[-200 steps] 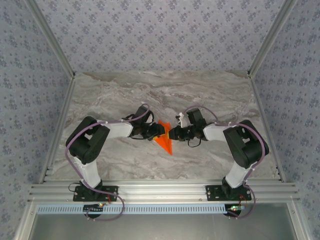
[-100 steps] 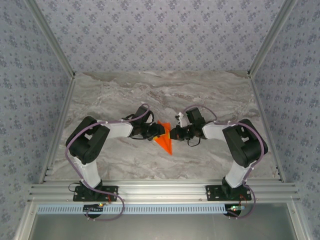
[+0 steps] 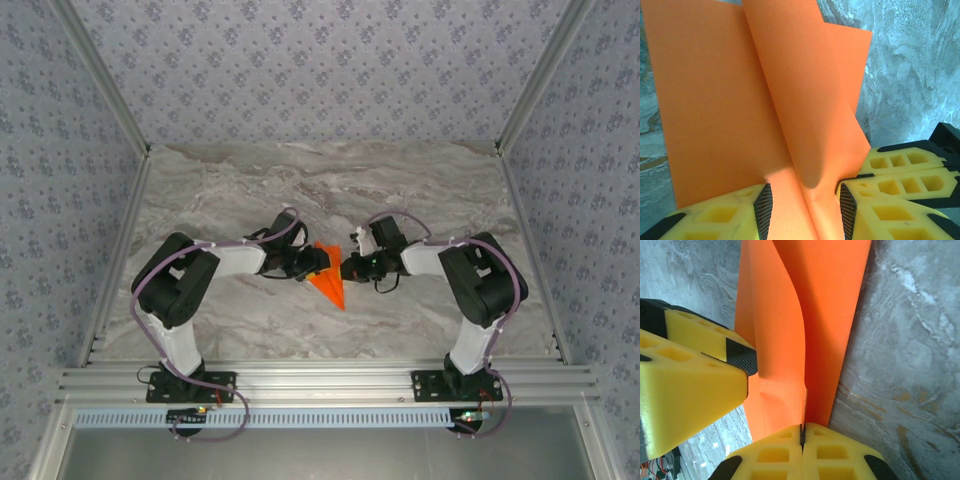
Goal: Fold a paper plane with a square sheet of paper (fold left side to right side)
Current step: Fourth fold the wing at the center of the table.
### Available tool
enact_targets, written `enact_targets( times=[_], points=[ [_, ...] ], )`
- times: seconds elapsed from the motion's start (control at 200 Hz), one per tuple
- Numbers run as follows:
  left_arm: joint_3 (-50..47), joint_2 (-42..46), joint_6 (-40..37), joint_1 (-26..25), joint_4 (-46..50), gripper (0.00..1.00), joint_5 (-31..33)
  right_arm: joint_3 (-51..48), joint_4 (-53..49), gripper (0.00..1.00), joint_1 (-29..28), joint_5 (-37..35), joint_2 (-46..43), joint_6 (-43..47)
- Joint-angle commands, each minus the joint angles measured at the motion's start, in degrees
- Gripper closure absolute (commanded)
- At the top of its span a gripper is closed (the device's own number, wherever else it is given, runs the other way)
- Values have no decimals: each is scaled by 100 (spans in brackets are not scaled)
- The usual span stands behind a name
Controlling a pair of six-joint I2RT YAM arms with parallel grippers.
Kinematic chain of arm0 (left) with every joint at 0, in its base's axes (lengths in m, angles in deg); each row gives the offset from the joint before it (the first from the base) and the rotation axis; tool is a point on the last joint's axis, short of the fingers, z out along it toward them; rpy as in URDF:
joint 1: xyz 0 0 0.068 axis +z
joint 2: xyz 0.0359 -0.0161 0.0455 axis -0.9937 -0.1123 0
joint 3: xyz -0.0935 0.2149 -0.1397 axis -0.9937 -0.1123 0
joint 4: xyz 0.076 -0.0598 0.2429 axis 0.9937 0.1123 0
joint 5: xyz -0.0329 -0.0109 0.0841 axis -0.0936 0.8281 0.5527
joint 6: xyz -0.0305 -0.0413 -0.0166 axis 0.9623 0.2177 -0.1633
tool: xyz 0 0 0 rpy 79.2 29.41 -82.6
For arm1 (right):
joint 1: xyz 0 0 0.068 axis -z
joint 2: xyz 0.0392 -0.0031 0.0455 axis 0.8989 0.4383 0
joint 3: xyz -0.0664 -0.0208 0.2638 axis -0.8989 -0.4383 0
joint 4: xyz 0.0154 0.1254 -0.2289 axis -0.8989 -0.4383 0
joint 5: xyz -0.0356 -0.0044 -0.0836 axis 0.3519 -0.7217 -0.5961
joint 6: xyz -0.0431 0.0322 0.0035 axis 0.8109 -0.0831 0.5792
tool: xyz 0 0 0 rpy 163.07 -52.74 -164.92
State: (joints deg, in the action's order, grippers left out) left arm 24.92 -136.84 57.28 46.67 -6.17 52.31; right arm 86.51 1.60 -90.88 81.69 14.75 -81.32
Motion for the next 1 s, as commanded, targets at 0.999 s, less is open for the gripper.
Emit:
enact_targets(
  times=[0.999],
  points=[
    [950,-111,-739,-26,602,79,-233,303,-1087,97,-167,-675,358,384]
  ],
)
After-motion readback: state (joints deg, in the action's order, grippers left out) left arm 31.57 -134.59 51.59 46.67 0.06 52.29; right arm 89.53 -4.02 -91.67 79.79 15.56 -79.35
